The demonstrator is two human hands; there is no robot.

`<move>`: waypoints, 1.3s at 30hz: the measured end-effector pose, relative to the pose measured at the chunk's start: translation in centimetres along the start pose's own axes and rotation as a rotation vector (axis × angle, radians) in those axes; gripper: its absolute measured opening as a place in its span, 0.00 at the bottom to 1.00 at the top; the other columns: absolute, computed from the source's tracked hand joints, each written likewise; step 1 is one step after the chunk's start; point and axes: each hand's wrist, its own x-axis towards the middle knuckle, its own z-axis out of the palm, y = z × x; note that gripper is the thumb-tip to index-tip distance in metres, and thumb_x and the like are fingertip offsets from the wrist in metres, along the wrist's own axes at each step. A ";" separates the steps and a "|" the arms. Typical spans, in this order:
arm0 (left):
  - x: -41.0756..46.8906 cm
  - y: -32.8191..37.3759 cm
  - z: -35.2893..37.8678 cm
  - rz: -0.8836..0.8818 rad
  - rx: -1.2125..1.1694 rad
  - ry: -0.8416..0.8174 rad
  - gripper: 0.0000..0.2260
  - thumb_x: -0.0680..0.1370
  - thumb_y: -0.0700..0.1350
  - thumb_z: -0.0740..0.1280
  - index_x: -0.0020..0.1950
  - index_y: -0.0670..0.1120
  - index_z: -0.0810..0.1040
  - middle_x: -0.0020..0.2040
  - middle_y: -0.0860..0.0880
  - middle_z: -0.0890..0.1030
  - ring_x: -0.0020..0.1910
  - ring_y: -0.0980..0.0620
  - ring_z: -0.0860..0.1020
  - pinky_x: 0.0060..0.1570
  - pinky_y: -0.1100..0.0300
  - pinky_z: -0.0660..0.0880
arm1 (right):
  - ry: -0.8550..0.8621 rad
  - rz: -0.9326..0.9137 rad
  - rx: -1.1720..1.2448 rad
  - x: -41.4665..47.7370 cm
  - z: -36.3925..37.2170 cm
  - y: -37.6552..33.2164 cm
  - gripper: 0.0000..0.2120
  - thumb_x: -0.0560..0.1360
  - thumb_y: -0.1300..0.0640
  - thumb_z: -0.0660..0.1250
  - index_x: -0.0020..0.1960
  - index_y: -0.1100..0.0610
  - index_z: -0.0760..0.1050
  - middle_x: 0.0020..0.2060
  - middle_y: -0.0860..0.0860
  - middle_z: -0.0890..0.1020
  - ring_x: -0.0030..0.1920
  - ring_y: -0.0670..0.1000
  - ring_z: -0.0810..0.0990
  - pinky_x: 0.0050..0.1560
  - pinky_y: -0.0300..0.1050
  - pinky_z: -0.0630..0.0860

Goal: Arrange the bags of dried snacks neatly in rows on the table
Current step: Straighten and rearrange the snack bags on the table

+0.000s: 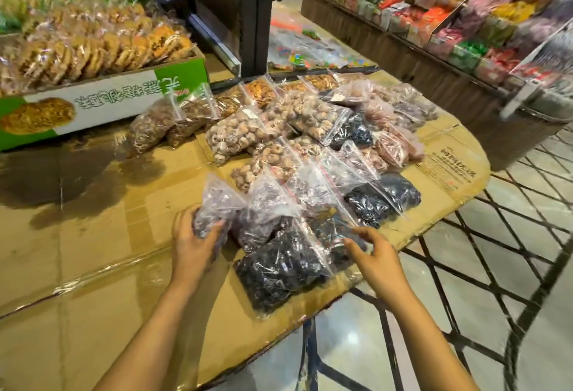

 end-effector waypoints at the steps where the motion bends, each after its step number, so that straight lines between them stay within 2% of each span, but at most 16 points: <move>1: -0.4 0.5 0.7 0.019 0.003 0.003 0.20 0.73 0.47 0.72 0.62 0.50 0.71 0.59 0.47 0.73 0.60 0.44 0.73 0.58 0.47 0.72 | -0.009 0.004 -0.010 0.4 -1.1 1.0 0.13 0.76 0.55 0.67 0.59 0.56 0.75 0.54 0.50 0.78 0.56 0.49 0.75 0.45 0.37 0.71; 4: -1.8 0.8 2.7 0.049 0.115 -0.071 0.25 0.73 0.46 0.72 0.67 0.47 0.68 0.64 0.42 0.71 0.63 0.42 0.71 0.62 0.46 0.69 | -0.044 0.016 -0.064 2.0 -4.1 4.1 0.16 0.76 0.53 0.67 0.61 0.58 0.74 0.59 0.56 0.77 0.60 0.55 0.74 0.52 0.45 0.70; 7: -2.6 0.7 2.7 -0.012 0.125 -0.040 0.28 0.72 0.61 0.67 0.69 0.56 0.64 0.67 0.41 0.71 0.65 0.40 0.71 0.64 0.40 0.68 | -0.078 0.003 -0.068 3.6 -6.6 6.4 0.15 0.76 0.53 0.67 0.60 0.57 0.75 0.59 0.56 0.78 0.60 0.55 0.75 0.53 0.46 0.71; 9: -2.8 1.5 2.7 0.004 0.148 0.058 0.26 0.73 0.69 0.59 0.68 0.61 0.64 0.69 0.41 0.69 0.68 0.40 0.69 0.65 0.37 0.66 | -0.099 -0.026 -0.070 4.9 -7.9 7.8 0.14 0.76 0.53 0.68 0.59 0.56 0.75 0.59 0.56 0.78 0.60 0.54 0.75 0.55 0.47 0.72; 10: -3.0 2.8 3.1 0.007 0.150 0.113 0.26 0.74 0.69 0.56 0.69 0.60 0.64 0.70 0.43 0.69 0.68 0.41 0.68 0.65 0.36 0.65 | -0.109 -0.035 -0.082 5.6 -8.4 8.2 0.14 0.75 0.53 0.68 0.60 0.56 0.75 0.59 0.56 0.78 0.58 0.54 0.76 0.55 0.48 0.73; 12: -3.4 7.2 4.9 0.017 0.169 0.168 0.27 0.76 0.68 0.56 0.70 0.55 0.64 0.71 0.45 0.68 0.69 0.43 0.68 0.66 0.37 0.65 | -0.134 -0.049 -0.091 6.9 -9.4 8.7 0.16 0.76 0.52 0.68 0.61 0.56 0.74 0.60 0.55 0.77 0.55 0.53 0.76 0.55 0.48 0.72; 15: -4.2 12.9 8.9 0.121 0.342 0.049 0.28 0.77 0.60 0.60 0.73 0.48 0.62 0.74 0.45 0.65 0.72 0.46 0.63 0.70 0.44 0.61 | -0.181 -0.105 -0.095 9.1 -10.6 8.7 0.19 0.76 0.52 0.66 0.65 0.57 0.71 0.62 0.53 0.76 0.59 0.52 0.75 0.56 0.44 0.69; 17: -4.0 14.8 11.5 0.194 0.476 -0.044 0.31 0.77 0.63 0.58 0.75 0.48 0.59 0.75 0.45 0.62 0.74 0.46 0.59 0.72 0.44 0.58 | -0.199 -0.131 -0.122 11.0 -11.2 8.6 0.22 0.77 0.51 0.66 0.67 0.57 0.68 0.63 0.54 0.75 0.58 0.53 0.74 0.56 0.46 0.71; 20: -2.2 15.7 15.0 0.233 0.575 -0.108 0.34 0.75 0.69 0.52 0.74 0.48 0.59 0.76 0.45 0.59 0.75 0.46 0.56 0.73 0.44 0.54 | -0.208 -0.159 -0.170 14.8 -12.1 9.0 0.23 0.76 0.48 0.66 0.68 0.55 0.67 0.60 0.55 0.76 0.61 0.55 0.73 0.60 0.54 0.73; 22: -0.9 16.5 17.2 0.209 0.573 -0.110 0.38 0.74 0.72 0.49 0.75 0.47 0.58 0.77 0.44 0.58 0.75 0.45 0.55 0.73 0.44 0.54 | -0.221 -0.165 -0.179 17.4 -12.5 9.4 0.23 0.76 0.48 0.65 0.67 0.54 0.66 0.57 0.55 0.77 0.57 0.56 0.75 0.58 0.56 0.74; 25: 1.4 17.9 20.6 0.212 0.576 -0.096 0.38 0.74 0.71 0.50 0.75 0.46 0.57 0.76 0.42 0.58 0.75 0.43 0.54 0.73 0.42 0.53 | -0.212 -0.178 -0.214 21.8 -13.5 10.1 0.25 0.75 0.46 0.65 0.69 0.54 0.65 0.61 0.54 0.75 0.62 0.56 0.72 0.60 0.58 0.73; 30: 7.6 20.5 28.5 0.167 0.604 -0.133 0.37 0.75 0.68 0.53 0.76 0.45 0.55 0.77 0.41 0.54 0.76 0.42 0.50 0.74 0.45 0.49 | -0.178 -0.159 -0.253 29.3 -16.8 10.7 0.28 0.75 0.46 0.65 0.71 0.57 0.64 0.61 0.53 0.76 0.63 0.55 0.73 0.60 0.52 0.73; 33: 10.5 22.4 33.5 0.183 0.608 -0.196 0.37 0.75 0.67 0.55 0.76 0.45 0.54 0.78 0.41 0.53 0.76 0.42 0.49 0.74 0.46 0.49 | -0.164 -0.138 -0.243 33.6 -19.4 11.0 0.26 0.75 0.49 0.67 0.70 0.57 0.65 0.62 0.53 0.76 0.61 0.54 0.75 0.57 0.49 0.74; 36: 12.7 23.8 37.6 0.184 0.602 -0.249 0.37 0.74 0.66 0.55 0.76 0.46 0.54 0.78 0.42 0.52 0.77 0.43 0.48 0.74 0.46 0.47 | -0.145 -0.125 -0.245 37.9 -21.2 11.7 0.25 0.75 0.50 0.67 0.69 0.57 0.66 0.64 0.56 0.75 0.63 0.57 0.73 0.61 0.54 0.73; 39: 15.9 24.7 40.0 0.169 0.622 -0.198 0.40 0.72 0.69 0.52 0.76 0.44 0.56 0.77 0.40 0.55 0.76 0.41 0.51 0.74 0.43 0.51 | -0.175 -0.124 -0.248 42.5 -21.7 11.8 0.24 0.74 0.51 0.68 0.67 0.59 0.68 0.63 0.58 0.76 0.62 0.58 0.74 0.58 0.51 0.74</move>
